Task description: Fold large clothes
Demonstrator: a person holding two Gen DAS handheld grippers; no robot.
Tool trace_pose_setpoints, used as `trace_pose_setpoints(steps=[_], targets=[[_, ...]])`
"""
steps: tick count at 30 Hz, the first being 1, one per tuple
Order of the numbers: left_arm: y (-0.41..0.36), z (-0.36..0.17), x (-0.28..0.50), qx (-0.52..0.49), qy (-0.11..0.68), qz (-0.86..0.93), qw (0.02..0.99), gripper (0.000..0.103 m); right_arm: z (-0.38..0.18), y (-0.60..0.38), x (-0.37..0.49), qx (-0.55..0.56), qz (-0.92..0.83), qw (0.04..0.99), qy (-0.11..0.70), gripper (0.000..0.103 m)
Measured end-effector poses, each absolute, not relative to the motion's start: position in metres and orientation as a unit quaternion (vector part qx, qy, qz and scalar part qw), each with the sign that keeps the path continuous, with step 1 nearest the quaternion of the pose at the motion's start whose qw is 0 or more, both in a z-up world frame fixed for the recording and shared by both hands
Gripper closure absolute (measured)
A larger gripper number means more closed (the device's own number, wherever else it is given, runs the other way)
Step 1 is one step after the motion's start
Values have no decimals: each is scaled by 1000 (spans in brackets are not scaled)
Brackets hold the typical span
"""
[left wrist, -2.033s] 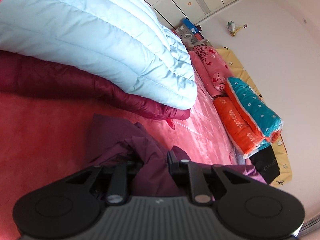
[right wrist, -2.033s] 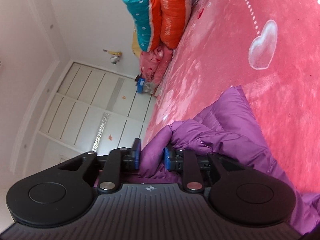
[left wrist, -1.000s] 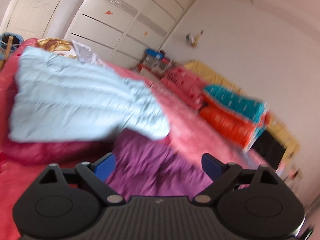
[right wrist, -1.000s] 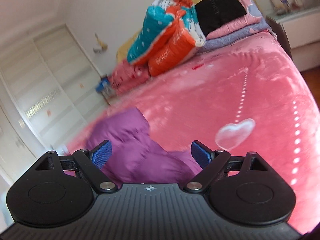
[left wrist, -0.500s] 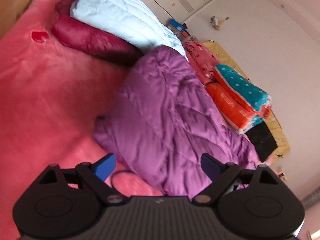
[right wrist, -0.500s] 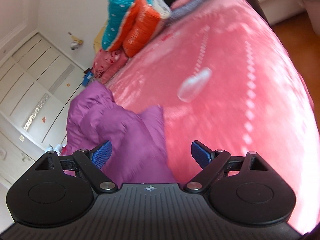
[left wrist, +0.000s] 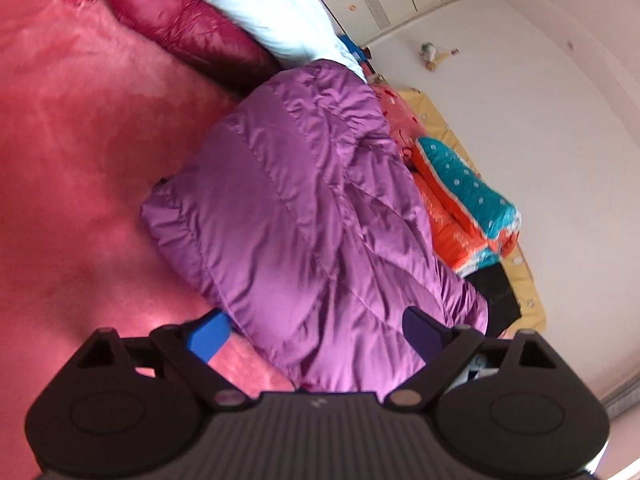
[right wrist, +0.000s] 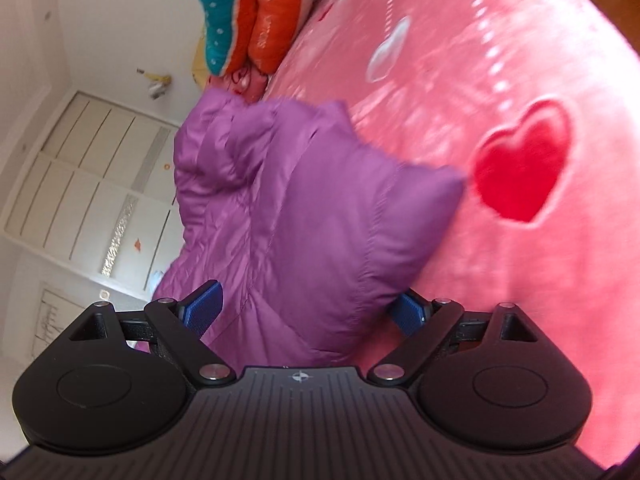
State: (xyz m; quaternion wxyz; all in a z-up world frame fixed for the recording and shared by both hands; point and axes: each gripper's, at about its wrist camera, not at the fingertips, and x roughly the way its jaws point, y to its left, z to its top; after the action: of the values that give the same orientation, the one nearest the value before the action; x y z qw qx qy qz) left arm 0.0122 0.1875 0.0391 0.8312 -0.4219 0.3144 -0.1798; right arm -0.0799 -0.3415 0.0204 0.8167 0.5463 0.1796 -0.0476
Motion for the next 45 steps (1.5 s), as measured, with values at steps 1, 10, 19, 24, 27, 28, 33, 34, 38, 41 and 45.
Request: trace_pose_setpoints(steps=[1,10,19,24,27,28,33,34,38,41,45], targets=[[189,35,16,-432,313,-179,827,9,20,-339,-74,546,-49,817,179,0],[190,23,48,-459,286,-164,825,8,17,-324,-46,503,-66,843,178,0],[184,28,57,-432,315,-168,828,67,27,-321,-54,510,-64,838,185,39],[183,49,49,-398,325,-170,841,77,43,-318,-65,501,-76,842,188,57],[188,59,41,-391,333,-169,841,78,51,-314,-78,499,-80,843,186,62],[192,62,34,-388,337,-168,841,79,54,-312,-84,499,-82,842,187,63],[204,72,6,-373,358,-160,841,79,55,-302,-116,510,-93,830,204,63],[207,74,-2,-372,362,-158,840,79,54,-301,-123,513,-94,827,208,63],[219,80,-32,-363,374,-154,839,79,53,-296,-149,520,-94,820,221,63],[224,83,-54,-353,380,-150,842,79,53,-287,-169,519,-95,819,227,63],[237,82,-81,-346,388,-141,842,79,47,-279,-202,534,-98,804,240,63]])
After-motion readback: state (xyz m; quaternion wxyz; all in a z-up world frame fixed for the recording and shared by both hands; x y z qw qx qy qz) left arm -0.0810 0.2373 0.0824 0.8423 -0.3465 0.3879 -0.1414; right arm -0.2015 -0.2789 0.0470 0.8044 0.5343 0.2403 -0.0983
